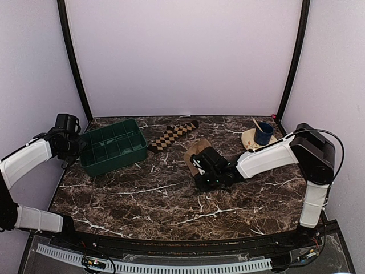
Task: Roll the socks
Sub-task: Move the storage box to the corner of the board, then move the sock to the center of the board, then pick up the sock from the center of the board.
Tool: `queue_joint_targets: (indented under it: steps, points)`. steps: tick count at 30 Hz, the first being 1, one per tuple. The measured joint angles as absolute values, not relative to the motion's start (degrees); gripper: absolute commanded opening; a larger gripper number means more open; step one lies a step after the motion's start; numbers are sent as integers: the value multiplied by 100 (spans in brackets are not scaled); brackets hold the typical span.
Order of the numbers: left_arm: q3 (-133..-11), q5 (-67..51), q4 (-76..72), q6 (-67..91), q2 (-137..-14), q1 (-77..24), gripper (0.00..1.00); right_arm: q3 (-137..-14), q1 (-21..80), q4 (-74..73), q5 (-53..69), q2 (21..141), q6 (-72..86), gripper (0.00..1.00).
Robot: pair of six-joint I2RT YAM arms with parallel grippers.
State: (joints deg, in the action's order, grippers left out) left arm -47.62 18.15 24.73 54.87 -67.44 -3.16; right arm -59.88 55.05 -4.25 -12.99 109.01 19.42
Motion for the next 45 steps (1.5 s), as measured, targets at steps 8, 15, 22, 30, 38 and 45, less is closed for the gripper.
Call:
queue_joint_targets:
  steps: [8,15,22,30,38,45]
  points:
    - [-4880,1568,2117,4836,-6340,-880,61,-5972,5509,-301,-915,10901,2067,0]
    - [-5111,1619,1876,4278,-6674,-2285,61,-6344,5935,-499,-353,11093,2300,0]
    - [-5094,1715,1870,4215,-6720,-2724,61,-7607,6650,-644,279,11983,2777,21]
    - [-4786,1688,1837,4244,-6674,-2829,61,-7308,7022,-652,526,11607,3164,43]
    - [-4748,1682,1717,4237,-6768,-3352,58,-7140,6650,-766,158,10289,2987,47]
    - [-4818,1820,1638,4121,-7376,-4410,53,-7008,5857,-659,-12,10062,2652,47]
